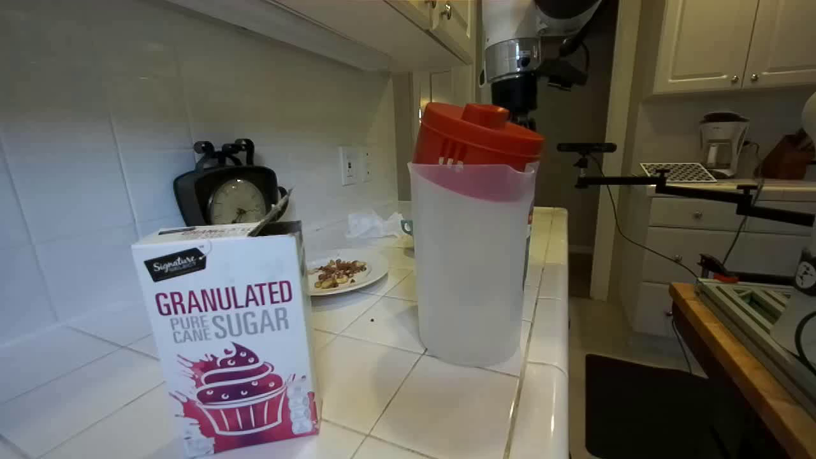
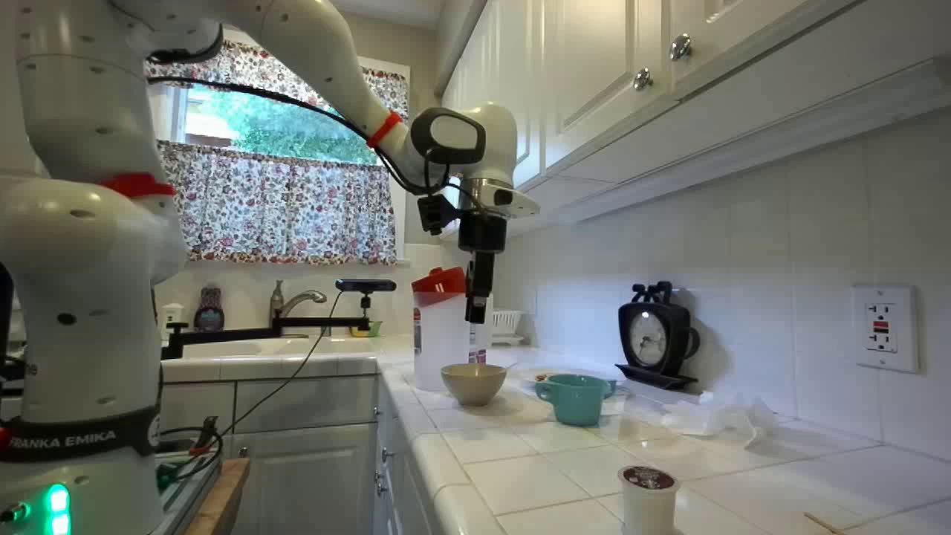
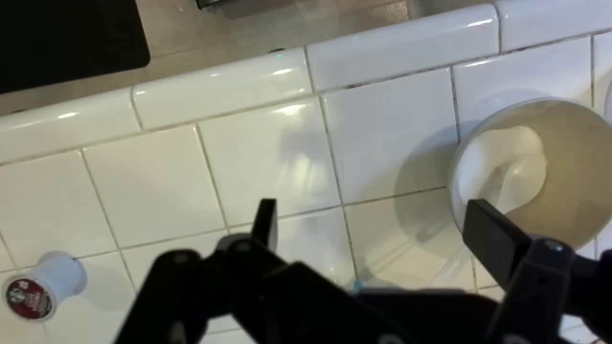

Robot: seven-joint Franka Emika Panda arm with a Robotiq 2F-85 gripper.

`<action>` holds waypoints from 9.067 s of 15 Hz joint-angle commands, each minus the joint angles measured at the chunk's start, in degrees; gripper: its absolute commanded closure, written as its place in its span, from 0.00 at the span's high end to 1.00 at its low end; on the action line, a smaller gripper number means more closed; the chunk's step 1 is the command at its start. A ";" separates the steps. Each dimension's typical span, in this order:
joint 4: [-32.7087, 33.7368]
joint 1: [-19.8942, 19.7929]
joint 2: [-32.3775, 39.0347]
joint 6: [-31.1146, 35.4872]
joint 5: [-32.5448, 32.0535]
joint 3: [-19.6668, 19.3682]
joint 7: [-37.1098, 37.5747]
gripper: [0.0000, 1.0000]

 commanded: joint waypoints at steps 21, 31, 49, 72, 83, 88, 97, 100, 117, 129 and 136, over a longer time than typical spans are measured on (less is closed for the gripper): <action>4.60 -1.29 4.34 -4.09 4.01 0.18 -3.56 1.00; 11.71 -1.53 12.49 -9.88 12.15 -0.44 -27.99 1.00; 18.37 -5.16 19.58 -13.98 12.19 0.26 -38.99 1.00; 15.61 -10.92 22.48 -10.94 37.21 0.85 -68.39 1.00; 25.93 -12.32 32.59 -19.77 37.79 1.88 -74.55 1.00; 26.95 -11.88 32.62 -18.13 40.18 2.92 -72.78 0.93; 23.36 -11.67 29.67 -17.33 40.73 2.12 -70.37 0.78; 22.11 -11.88 28.69 -16.91 40.73 1.64 -69.67 0.76; 17.50 -11.86 26.20 -15.82 41.79 0.31 -65.25 0.52; 21.56 -11.63 29.79 -13.71 46.18 0.38 -64.03 0.48; 22.09 -11.64 30.14 -13.87 46.36 0.49 -63.68 0.09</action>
